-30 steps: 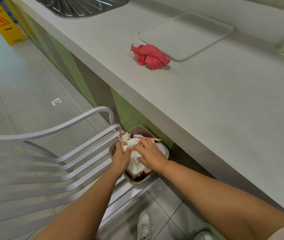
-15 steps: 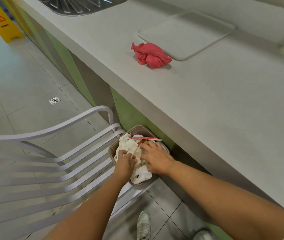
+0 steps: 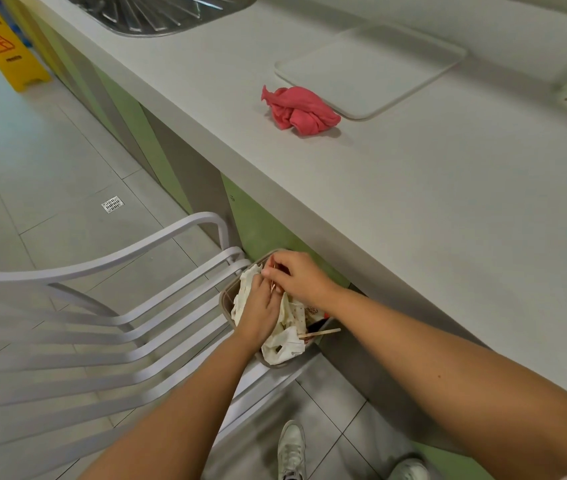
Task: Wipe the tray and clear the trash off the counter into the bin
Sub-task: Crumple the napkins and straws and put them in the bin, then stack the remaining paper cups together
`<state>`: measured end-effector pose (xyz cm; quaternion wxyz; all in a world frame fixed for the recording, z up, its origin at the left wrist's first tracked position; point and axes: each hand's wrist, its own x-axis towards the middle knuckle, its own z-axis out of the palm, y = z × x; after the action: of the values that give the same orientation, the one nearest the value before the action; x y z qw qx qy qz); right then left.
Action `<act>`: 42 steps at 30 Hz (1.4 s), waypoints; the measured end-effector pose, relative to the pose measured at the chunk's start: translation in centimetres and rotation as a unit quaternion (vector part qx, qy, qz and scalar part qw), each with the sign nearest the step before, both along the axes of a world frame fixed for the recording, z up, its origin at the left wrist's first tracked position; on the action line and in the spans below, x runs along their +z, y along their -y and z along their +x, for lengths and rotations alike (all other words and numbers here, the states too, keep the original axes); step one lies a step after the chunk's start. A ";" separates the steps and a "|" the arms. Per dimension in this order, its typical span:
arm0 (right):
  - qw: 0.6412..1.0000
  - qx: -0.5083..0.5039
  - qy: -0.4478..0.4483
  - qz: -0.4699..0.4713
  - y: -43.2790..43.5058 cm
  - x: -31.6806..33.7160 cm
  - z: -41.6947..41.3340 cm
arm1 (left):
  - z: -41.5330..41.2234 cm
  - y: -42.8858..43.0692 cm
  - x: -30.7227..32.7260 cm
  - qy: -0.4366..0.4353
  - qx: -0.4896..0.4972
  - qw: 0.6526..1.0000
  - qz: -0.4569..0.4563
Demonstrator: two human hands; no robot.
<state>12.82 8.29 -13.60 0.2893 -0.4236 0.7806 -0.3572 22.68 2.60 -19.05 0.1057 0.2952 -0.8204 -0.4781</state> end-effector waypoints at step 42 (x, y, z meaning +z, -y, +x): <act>0.956 -0.091 -0.254 0.119 -12.1 14.1 -7.2 | -13.2 -7.1 15.5 -0.229 -0.020 0.973 0.035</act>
<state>5.60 20.43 0.50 0.0959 -0.3902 0.9003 -0.1674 9.53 9.74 -3.59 0.2703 0.1649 -0.7629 -0.5637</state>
